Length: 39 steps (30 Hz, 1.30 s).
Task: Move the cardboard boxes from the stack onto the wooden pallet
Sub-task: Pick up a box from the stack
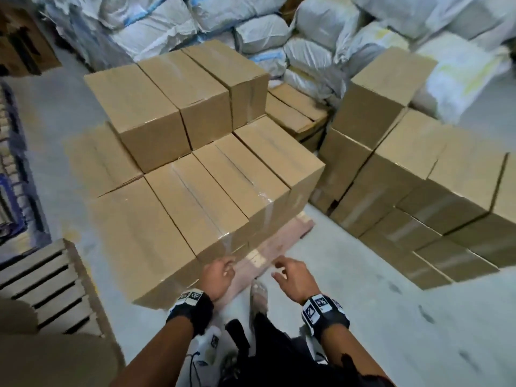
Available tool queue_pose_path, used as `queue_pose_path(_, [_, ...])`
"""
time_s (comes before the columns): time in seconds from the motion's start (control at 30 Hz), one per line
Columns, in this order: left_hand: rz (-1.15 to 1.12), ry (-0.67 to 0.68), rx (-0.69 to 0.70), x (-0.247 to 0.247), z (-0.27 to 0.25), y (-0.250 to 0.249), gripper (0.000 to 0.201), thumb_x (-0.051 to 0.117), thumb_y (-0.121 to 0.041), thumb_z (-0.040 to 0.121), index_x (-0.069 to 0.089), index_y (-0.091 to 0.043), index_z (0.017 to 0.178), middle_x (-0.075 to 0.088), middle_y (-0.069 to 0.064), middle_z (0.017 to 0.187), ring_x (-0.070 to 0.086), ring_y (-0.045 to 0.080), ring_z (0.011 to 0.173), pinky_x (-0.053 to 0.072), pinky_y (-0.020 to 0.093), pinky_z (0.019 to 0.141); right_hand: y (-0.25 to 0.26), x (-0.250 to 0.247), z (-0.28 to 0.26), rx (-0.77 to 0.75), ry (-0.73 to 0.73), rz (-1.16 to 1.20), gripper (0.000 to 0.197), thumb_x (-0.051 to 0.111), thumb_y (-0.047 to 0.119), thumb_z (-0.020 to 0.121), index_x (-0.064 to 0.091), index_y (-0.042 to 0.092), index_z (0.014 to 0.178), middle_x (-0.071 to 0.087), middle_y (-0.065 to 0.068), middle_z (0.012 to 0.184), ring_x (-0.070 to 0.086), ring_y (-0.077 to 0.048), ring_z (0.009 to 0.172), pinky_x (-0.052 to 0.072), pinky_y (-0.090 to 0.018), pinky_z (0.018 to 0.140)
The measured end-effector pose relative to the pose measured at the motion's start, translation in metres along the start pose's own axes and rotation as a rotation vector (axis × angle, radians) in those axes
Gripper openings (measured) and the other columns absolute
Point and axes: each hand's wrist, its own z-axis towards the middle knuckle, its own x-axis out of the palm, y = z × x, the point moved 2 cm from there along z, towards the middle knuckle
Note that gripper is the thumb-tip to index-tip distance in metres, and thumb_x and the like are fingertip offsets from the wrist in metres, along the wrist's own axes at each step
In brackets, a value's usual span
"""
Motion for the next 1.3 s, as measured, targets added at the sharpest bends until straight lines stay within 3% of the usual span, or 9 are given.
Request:
queue_pose_path(0.13, [0.083,0.083,0.114,0.052,-0.036,-0.042,0.033,0.059,-0.018,0.104,0.066,-0.019,0.135,0.071,-0.004,0.127,0.064,0.009,0.102,0.048,0.023,0.098,-0.049,-0.017,-0.083,0.131,-0.084,0.007,0.032,0.069,0.034,0.098,0.067,0.024,0.128,0.071,0.004,0.124,0.069,-0.019,0.108,0.057,-0.037,0.093])
queue_pose_path(0.2, [0.085,0.152,0.203,0.08,-0.047,-0.064,0.033,0.061,-0.019,0.102,0.067,-0.018,0.134,0.072,-0.001,0.127,0.068,0.01,0.103,0.048,0.02,0.095,-0.075,-0.026,-0.119,0.205,-0.129,0.031,0.032,0.069,0.034,0.099,0.067,0.024,0.129,0.071,0.005,0.123,0.069,-0.018,0.108,0.056,-0.037,0.093])
queue_pose_path(0.37, [0.124,0.302,0.343,0.143,-0.071,-0.128,0.033,0.062,-0.027,0.102,0.067,-0.017,0.133,0.07,-0.003,0.124,0.069,0.008,0.105,0.052,0.028,0.102,-0.133,-0.053,-0.187,0.334,-0.222,0.096,0.032,0.068,0.036,0.098,0.066,0.026,0.128,0.071,0.006,0.123,0.069,-0.019,0.108,0.057,-0.04,0.094])
queue_pose_path(0.5, [0.183,0.355,0.414,0.19,-0.069,-0.174,0.041,0.056,-0.047,0.096,0.067,-0.028,0.13,0.071,-0.013,0.119,0.069,0.004,0.104,0.055,0.031,0.099,-0.174,-0.087,-0.221,0.373,-0.276,0.12,0.033,0.067,0.038,0.099,0.064,0.028,0.13,0.07,0.008,0.125,0.068,-0.017,0.109,0.057,-0.038,0.093])
queue_pose_path(0.63, [0.205,0.338,0.469,0.225,-0.056,-0.236,0.028,0.064,-0.024,0.102,0.069,-0.018,0.129,0.072,-0.004,0.117,0.069,0.009,0.099,0.054,0.03,0.097,-0.219,-0.13,-0.246,0.394,-0.317,0.108,0.033,0.067,0.038,0.099,0.063,0.03,0.13,0.069,0.01,0.127,0.068,-0.016,0.109,0.057,-0.039,0.092])
queue_pose_path(0.7, [0.201,0.322,0.488,0.243,-0.051,-0.263,0.027,0.065,-0.022,0.101,0.069,-0.017,0.128,0.073,-0.004,0.116,0.069,0.009,0.098,0.052,0.025,0.095,-0.242,-0.154,-0.255,0.397,-0.332,0.104,0.033,0.066,0.039,0.099,0.063,0.031,0.13,0.068,0.012,0.127,0.067,-0.016,0.11,0.057,-0.04,0.093])
queue_pose_path(0.87, [0.219,0.361,0.521,0.287,-0.041,-0.303,0.028,0.064,-0.026,0.102,0.068,-0.02,0.129,0.071,-0.008,0.117,0.069,0.004,0.099,0.05,0.02,0.092,-0.285,-0.196,-0.26,0.429,-0.349,0.09,0.033,0.066,0.038,0.099,0.062,0.031,0.131,0.068,0.012,0.127,0.066,-0.015,0.11,0.057,-0.039,0.093])
queue_pose_path(1.03, [0.246,0.43,0.552,0.306,-0.006,-0.331,0.031,0.063,-0.028,0.102,0.068,-0.02,0.131,0.07,-0.008,0.119,0.069,0.002,0.1,0.052,0.021,0.094,-0.303,-0.225,-0.23,0.422,-0.365,0.096,0.034,0.066,0.04,0.098,0.061,0.034,0.131,0.068,0.014,0.127,0.064,-0.013,0.112,0.056,-0.038,0.093])
queue_pose_path(1.3, [0.256,0.39,0.576,0.28,0.135,-0.402,0.031,0.064,-0.028,0.102,0.067,-0.022,0.132,0.071,-0.007,0.12,0.068,0.007,0.105,0.052,0.026,0.097,-0.314,-0.287,-0.118,0.412,-0.392,0.057,0.036,0.068,0.042,0.098,0.06,0.037,0.133,0.066,0.019,0.127,0.063,-0.009,0.113,0.054,-0.034,0.092])
